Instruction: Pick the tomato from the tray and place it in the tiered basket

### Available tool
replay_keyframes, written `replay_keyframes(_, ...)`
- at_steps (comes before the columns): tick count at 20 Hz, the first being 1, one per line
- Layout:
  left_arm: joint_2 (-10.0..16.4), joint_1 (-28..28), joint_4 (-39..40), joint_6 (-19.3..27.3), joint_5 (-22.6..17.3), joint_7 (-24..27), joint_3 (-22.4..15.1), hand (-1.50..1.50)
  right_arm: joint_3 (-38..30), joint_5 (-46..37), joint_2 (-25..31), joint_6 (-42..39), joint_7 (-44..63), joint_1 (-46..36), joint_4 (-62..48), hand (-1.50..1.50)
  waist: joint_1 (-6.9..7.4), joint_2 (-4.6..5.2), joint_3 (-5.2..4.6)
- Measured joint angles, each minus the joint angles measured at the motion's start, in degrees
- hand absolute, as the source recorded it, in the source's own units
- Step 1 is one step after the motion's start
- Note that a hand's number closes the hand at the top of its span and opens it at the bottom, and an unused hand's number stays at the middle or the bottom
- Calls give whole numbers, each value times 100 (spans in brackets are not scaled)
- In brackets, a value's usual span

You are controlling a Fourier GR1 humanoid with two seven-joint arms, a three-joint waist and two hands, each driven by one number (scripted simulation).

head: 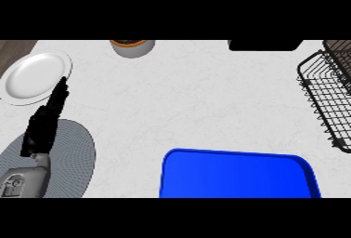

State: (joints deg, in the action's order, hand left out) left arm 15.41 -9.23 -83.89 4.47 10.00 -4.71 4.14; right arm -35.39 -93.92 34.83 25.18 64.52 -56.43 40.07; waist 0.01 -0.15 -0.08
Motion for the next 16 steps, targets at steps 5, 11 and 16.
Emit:
replay_keyframes(5,-29,199,-40,43,33,62,4,0,-225,-249,-243,-130,288,82,901,-150,-88,-59,-7)
replay_keyframes(11,23,365,-62,36,-3,84,104,0,-511,-423,-1074,-349,434,392,2402,-150,-257,-144,-14)
replay_keyframes(16,63,396,-71,41,-36,48,193,0,-526,-651,-2058,-536,332,934,4031,-150,-376,-182,-15)
